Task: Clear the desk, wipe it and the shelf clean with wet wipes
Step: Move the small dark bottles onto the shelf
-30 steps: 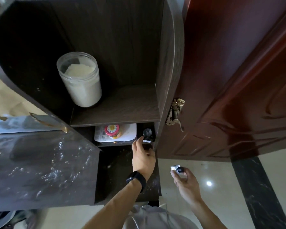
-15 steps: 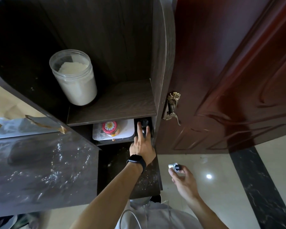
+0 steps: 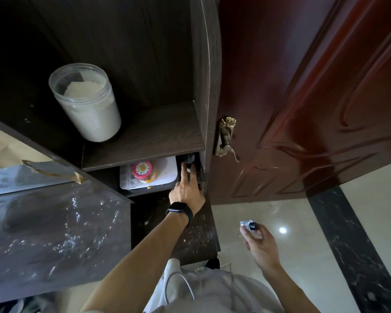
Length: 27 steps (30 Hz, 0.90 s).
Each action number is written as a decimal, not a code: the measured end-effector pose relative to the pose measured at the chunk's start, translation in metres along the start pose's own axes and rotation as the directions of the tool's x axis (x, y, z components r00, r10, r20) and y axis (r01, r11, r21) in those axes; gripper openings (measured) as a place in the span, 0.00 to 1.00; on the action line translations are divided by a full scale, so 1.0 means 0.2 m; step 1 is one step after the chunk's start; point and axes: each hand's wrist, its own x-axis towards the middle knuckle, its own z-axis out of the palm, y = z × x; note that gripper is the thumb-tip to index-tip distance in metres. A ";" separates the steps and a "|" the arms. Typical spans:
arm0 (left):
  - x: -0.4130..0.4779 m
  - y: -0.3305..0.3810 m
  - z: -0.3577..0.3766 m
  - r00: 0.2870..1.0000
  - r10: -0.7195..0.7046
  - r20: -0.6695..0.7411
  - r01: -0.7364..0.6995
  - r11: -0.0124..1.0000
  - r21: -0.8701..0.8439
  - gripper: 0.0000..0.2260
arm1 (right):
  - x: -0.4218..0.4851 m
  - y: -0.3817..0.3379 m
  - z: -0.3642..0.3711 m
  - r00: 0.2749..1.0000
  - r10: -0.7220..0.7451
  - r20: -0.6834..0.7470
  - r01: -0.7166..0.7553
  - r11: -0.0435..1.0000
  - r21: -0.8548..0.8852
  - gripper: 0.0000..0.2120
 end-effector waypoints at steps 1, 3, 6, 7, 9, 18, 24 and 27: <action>-0.01 -0.01 0.01 1.000 0.012 0.003 -0.012 0.999 0.038 0.36 | 0.00 0.00 0.01 1.000 0.001 0.010 -0.001 1.000 -0.005 0.08; -0.01 -0.01 0.02 1.000 0.018 0.008 -0.018 0.996 0.088 0.38 | 0.00 0.00 0.03 0.999 0.001 0.032 -0.001 1.000 -0.008 0.09; 0.01 0.02 0.01 1.000 -0.013 0.006 0.013 0.999 0.035 0.38 | -0.01 -0.03 0.05 0.999 -0.012 0.051 0.014 1.000 -0.028 0.07; 0.03 0.04 0.00 1.000 -0.027 0.005 0.027 1.000 0.008 0.38 | -0.02 -0.05 0.05 0.999 -0.014 0.052 0.016 0.999 -0.033 0.06; 0.06 0.07 -0.01 0.999 -0.049 0.003 0.049 0.999 -0.022 0.39 | -0.03 -0.06 0.05 0.999 -0.024 0.048 0.026 0.999 -0.039 0.06; 0.15 0.11 -0.04 0.996 -0.088 0.020 0.089 0.993 -0.077 0.42 | -0.08 -0.06 -0.02 0.999 -0.054 0.006 0.054 0.995 -0.083 0.05; 0.07 0.01 -0.06 0.999 0.018 0.027 -0.010 0.954 -0.299 0.39 | -0.06 -0.07 0.02 0.987 -0.148 0.056 0.156 0.968 -0.198 0.09; -0.07 -0.11 -0.06 0.995 0.062 -0.075 -0.085 0.925 -0.370 0.34 | -0.03 -0.16 0.13 0.950 -0.277 0.141 0.308 0.896 -0.318 0.13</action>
